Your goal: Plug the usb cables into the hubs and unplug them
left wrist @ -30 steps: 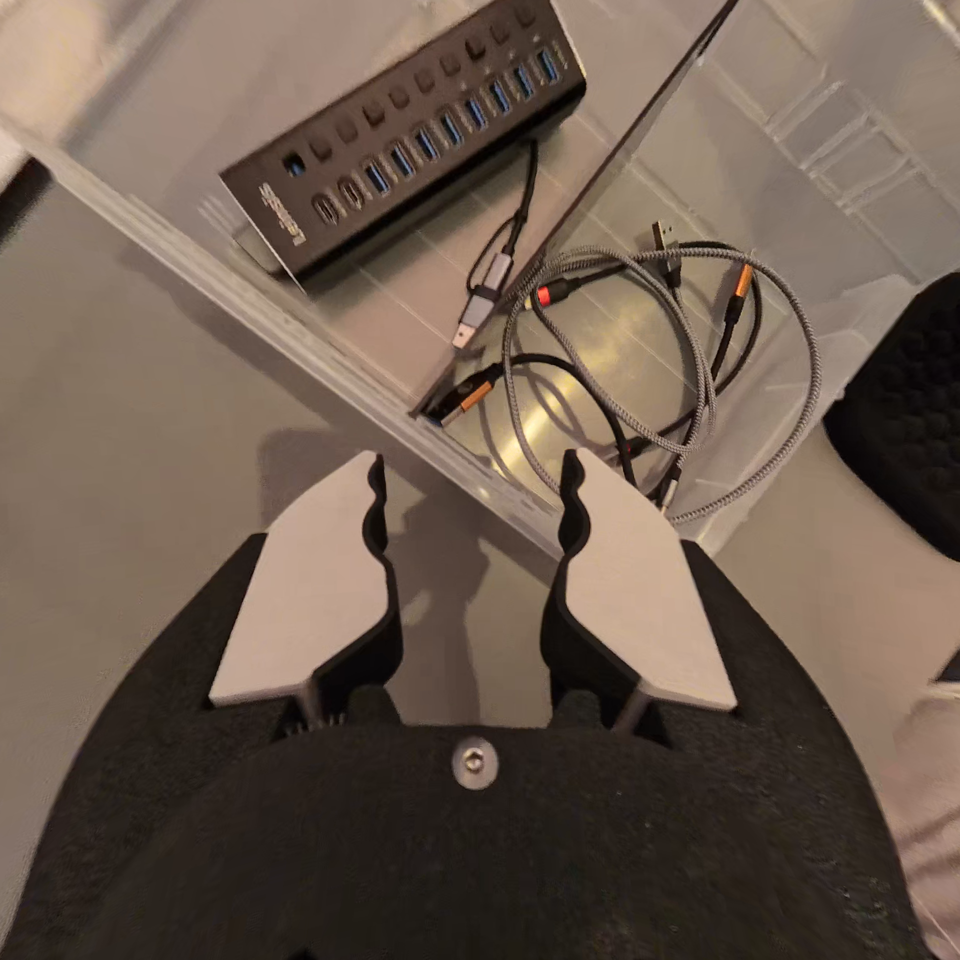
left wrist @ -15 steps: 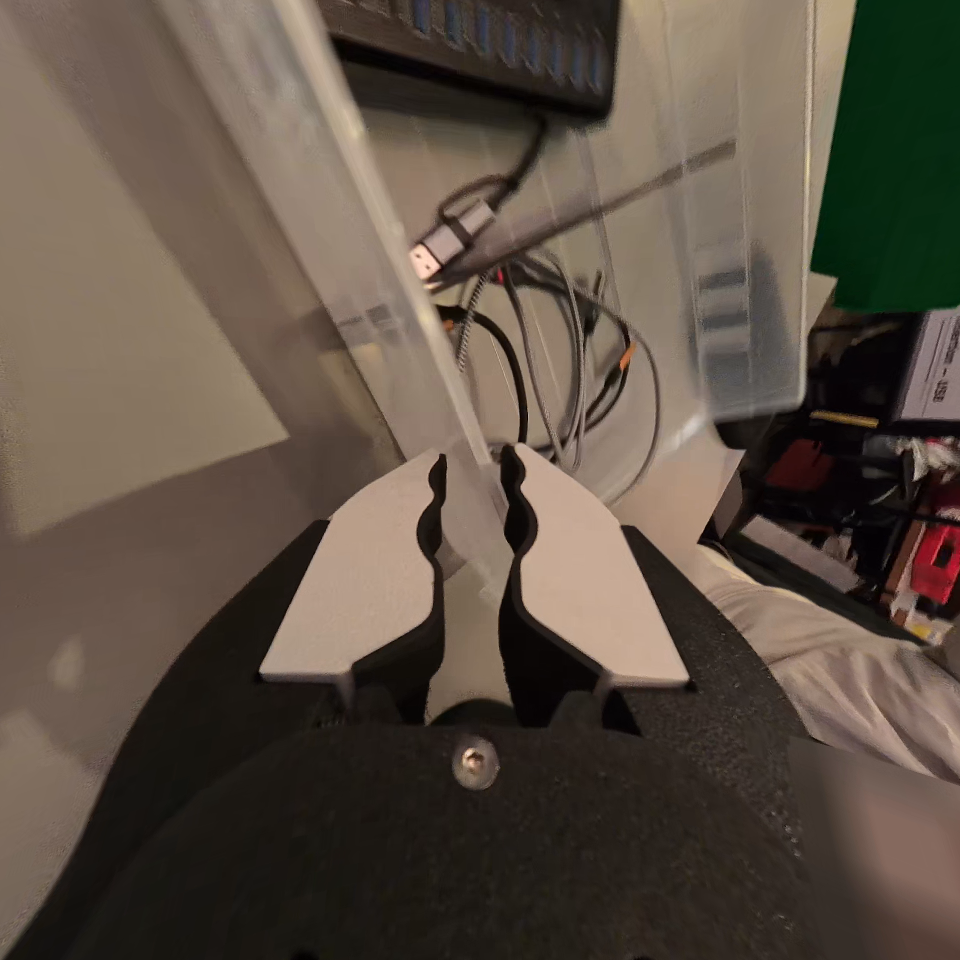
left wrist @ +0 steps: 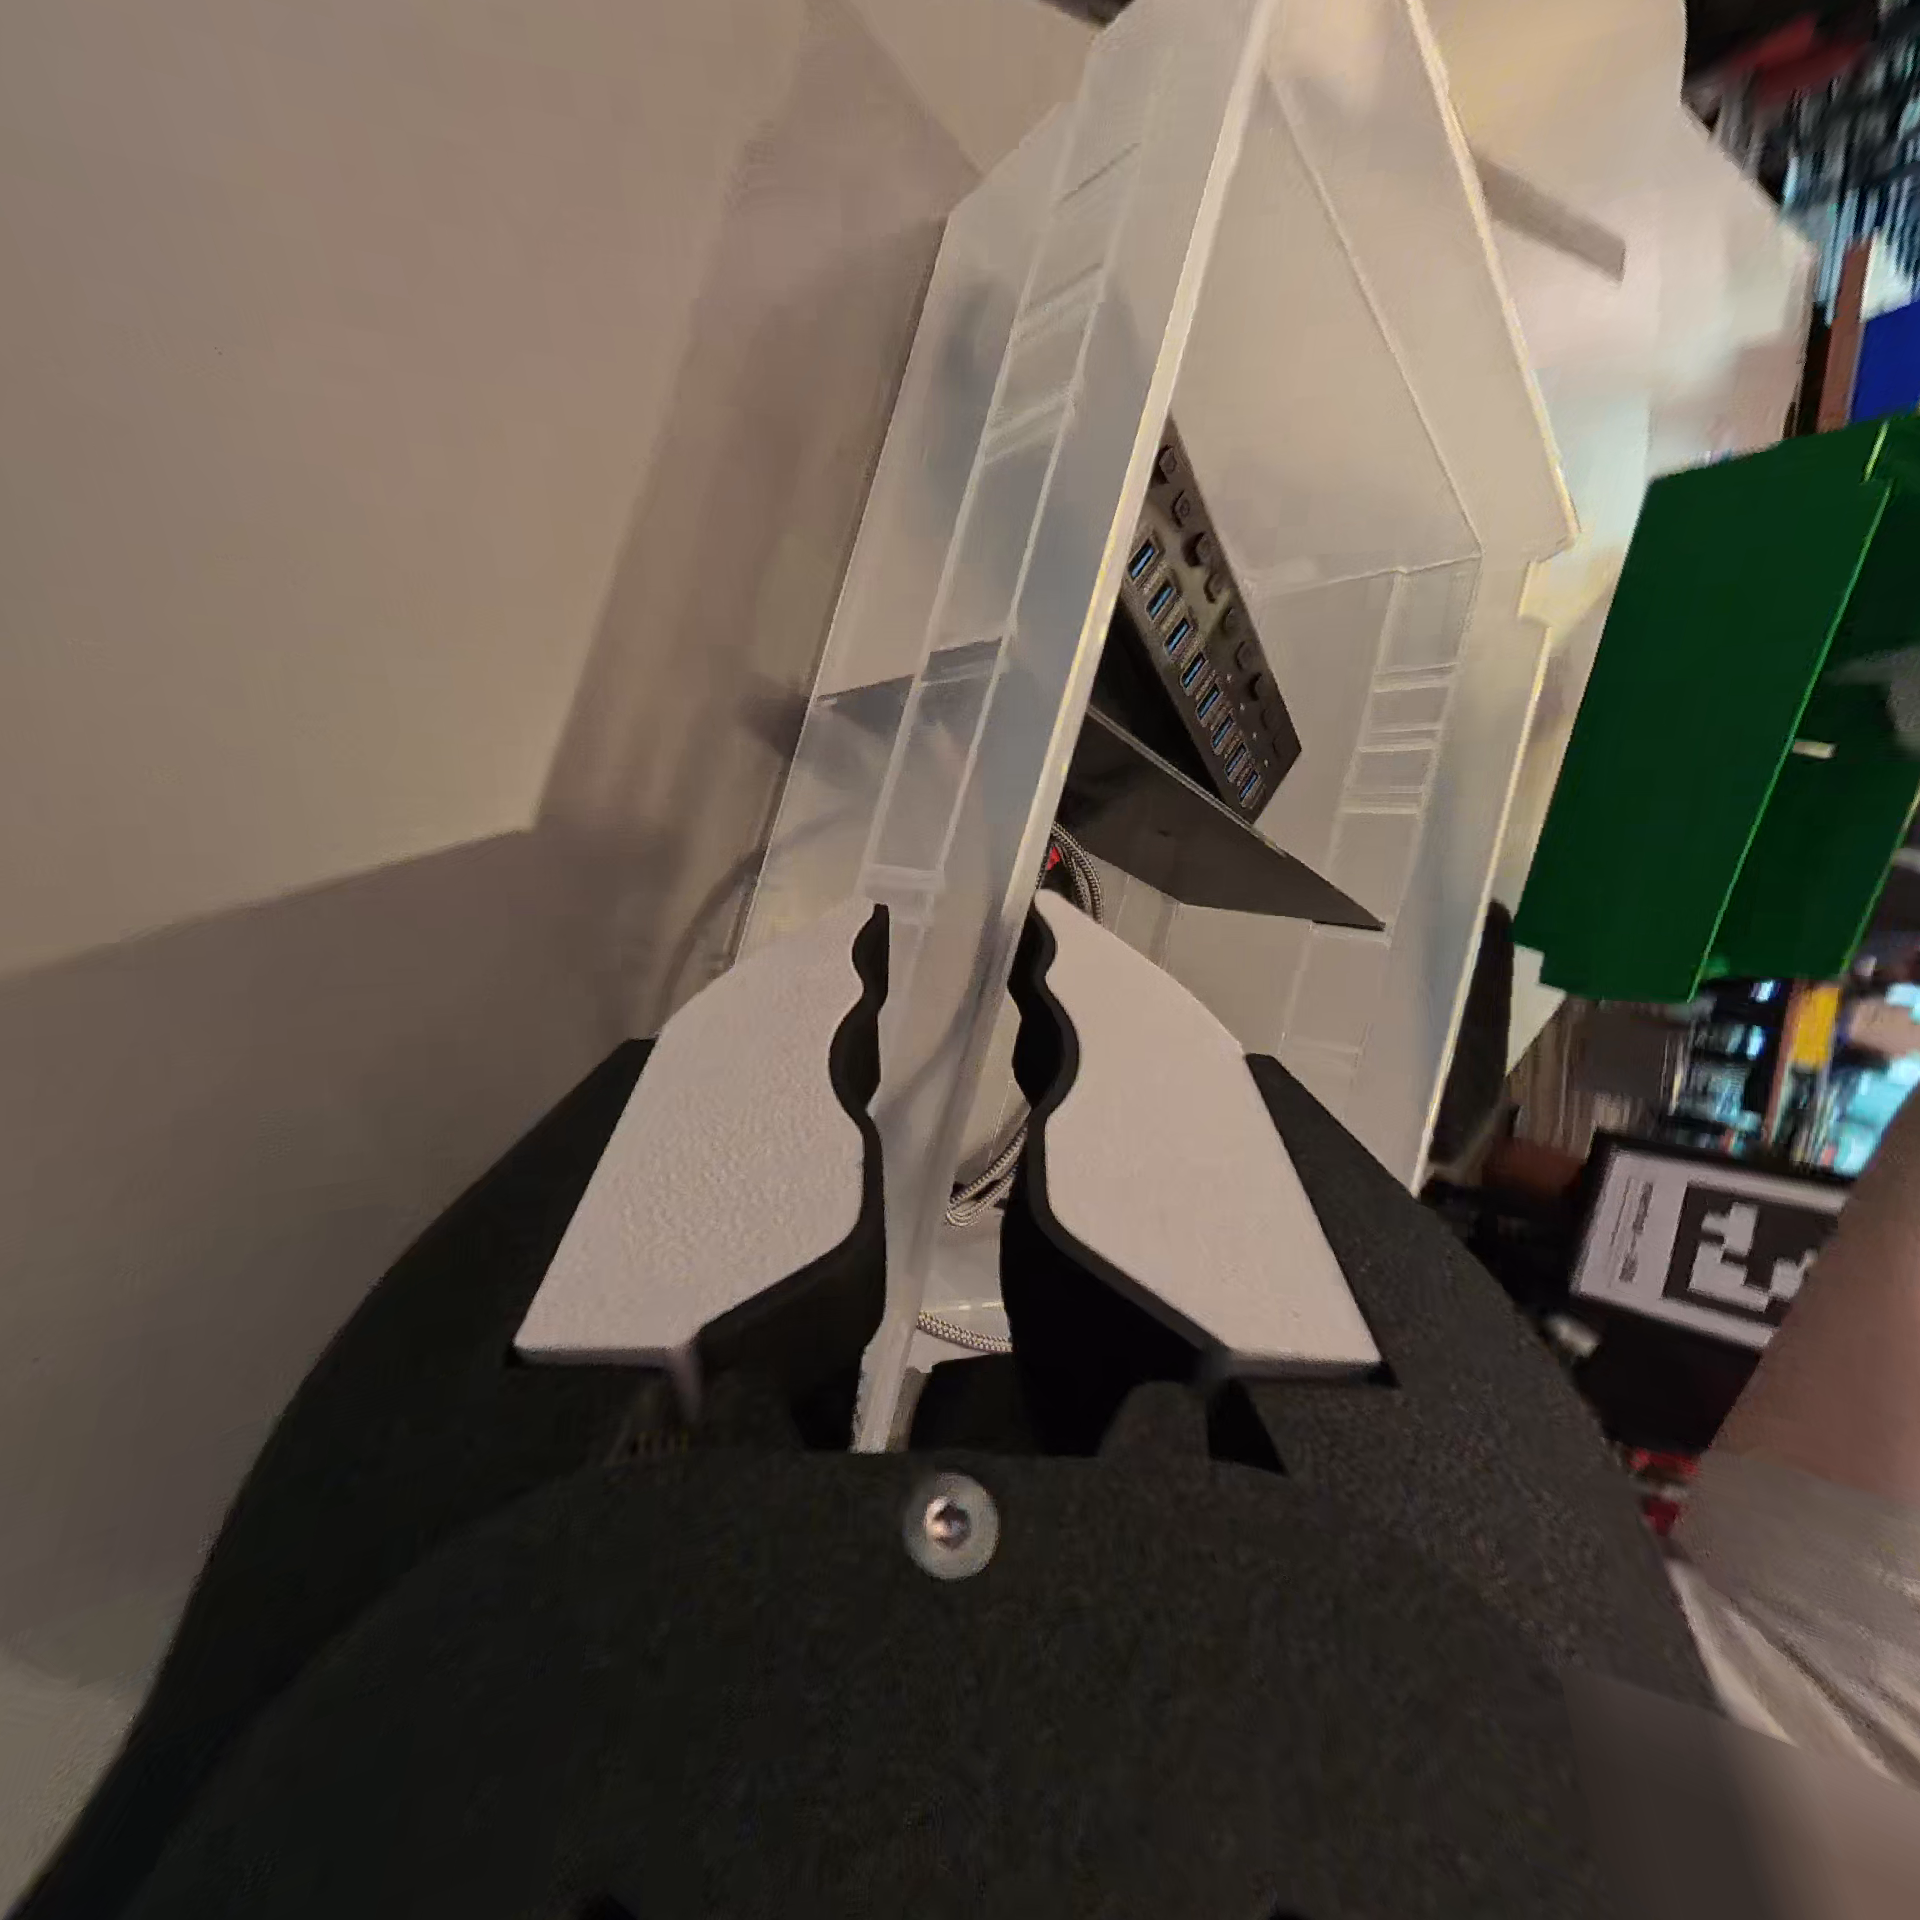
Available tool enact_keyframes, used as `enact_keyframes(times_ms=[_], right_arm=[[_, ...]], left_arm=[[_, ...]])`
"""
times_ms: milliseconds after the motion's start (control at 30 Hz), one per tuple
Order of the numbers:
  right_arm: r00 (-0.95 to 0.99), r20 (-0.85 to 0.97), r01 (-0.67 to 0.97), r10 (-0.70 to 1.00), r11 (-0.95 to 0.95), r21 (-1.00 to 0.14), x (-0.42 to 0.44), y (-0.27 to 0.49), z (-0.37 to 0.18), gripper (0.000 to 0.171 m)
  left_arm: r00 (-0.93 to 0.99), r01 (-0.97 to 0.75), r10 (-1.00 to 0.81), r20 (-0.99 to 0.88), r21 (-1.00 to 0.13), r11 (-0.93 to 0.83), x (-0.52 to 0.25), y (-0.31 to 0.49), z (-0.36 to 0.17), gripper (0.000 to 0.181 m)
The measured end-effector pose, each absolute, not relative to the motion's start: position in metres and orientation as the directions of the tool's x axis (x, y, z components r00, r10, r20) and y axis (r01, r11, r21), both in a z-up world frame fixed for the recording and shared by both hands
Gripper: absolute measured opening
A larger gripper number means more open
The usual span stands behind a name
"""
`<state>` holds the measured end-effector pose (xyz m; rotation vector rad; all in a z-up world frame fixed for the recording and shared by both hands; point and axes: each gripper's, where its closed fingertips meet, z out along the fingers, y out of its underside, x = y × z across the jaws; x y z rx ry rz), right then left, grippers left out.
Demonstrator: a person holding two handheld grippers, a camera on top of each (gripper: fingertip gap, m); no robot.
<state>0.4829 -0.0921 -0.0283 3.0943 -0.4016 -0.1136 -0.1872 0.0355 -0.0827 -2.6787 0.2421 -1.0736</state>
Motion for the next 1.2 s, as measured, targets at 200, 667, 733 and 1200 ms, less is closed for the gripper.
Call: enact_keyframes(times_ms=[200, 667, 733, 1200], right_arm=[[0.968, -0.160, -0.195, -0.194, -0.981, 0.013, 0.453, -0.055, -0.065, 0.010], [0.986, -0.165, -0.036, -0.031, -0.999, -0.033, 0.447, 0.015, -0.129, 0.007], [0.988, -0.156, -0.019, -0.010, -0.998, -0.054, 0.449, 0.017, -0.129, 0.007], [0.992, -0.129, -0.009, 0.010, -0.990, -0.143, 0.472, 0.008, -0.129, 0.009]], left_arm=[[0.753, 0.195, -0.026, 0.657, -0.260, -0.946, -0.262, 0.022, -0.081, 0.022], [0.725, 0.370, 0.052, 0.687, -0.324, -0.871, -0.302, 0.038, -0.080, 0.023], [0.710, 0.389, 0.060, 0.701, -0.320, -0.864, -0.301, 0.040, -0.080, 0.023], [0.692, 0.452, 0.124, 0.712, -0.293, -0.842, -0.308, 0.012, -0.080, 0.023]])
